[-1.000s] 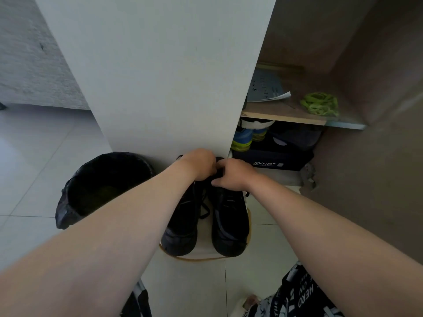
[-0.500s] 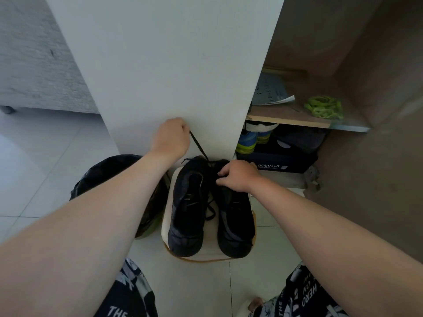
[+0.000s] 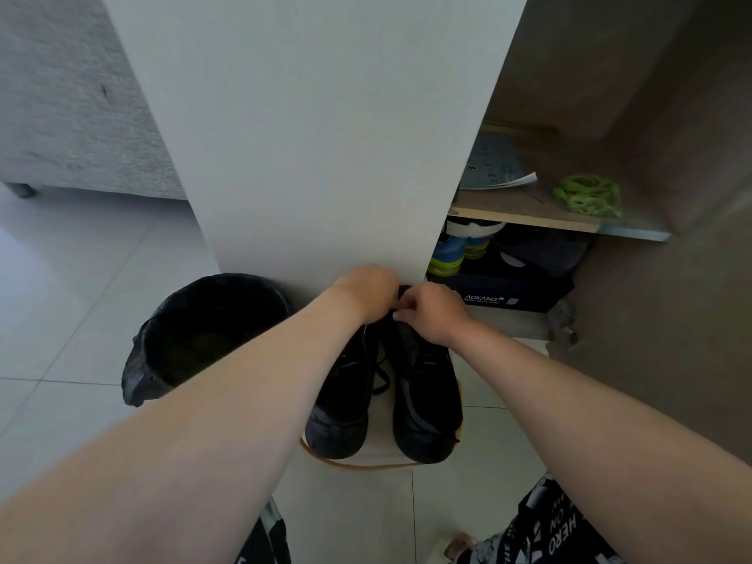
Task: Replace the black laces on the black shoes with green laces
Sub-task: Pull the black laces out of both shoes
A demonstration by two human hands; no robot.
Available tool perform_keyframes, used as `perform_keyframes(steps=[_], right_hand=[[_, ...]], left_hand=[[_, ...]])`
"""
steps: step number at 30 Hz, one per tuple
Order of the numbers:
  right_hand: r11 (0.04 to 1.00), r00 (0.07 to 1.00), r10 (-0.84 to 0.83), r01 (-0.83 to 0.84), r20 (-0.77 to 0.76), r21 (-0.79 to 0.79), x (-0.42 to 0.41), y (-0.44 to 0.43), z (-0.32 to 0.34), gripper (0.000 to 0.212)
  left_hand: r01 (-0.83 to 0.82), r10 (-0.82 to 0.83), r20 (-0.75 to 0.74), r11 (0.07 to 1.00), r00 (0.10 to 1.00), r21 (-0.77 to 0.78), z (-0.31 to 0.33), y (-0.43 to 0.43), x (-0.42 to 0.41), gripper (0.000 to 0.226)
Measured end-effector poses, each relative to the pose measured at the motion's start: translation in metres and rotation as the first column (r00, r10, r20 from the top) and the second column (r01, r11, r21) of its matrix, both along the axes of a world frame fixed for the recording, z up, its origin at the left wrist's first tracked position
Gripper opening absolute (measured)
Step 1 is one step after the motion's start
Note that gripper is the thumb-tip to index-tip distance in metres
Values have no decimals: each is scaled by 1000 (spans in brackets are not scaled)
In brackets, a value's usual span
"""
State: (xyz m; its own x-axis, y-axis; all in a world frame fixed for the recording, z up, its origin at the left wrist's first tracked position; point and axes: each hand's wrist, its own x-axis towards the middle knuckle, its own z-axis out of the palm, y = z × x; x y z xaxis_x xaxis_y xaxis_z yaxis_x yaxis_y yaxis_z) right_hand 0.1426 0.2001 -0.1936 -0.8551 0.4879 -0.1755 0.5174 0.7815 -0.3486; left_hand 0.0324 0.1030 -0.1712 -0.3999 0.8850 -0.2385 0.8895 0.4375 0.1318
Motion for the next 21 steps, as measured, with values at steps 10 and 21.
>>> perform_keyframes(steps=[10,21], right_hand=[[998,1000,-27,27,-12,-54,4,5,2,15],[997,998,-49,51,33,-54,3,3,1,16]], left_hand=[[-105,120,167,990,979,-96,19,-2,-5,41],[-803,453,680,159,576,574,56,-18,-26,33]])
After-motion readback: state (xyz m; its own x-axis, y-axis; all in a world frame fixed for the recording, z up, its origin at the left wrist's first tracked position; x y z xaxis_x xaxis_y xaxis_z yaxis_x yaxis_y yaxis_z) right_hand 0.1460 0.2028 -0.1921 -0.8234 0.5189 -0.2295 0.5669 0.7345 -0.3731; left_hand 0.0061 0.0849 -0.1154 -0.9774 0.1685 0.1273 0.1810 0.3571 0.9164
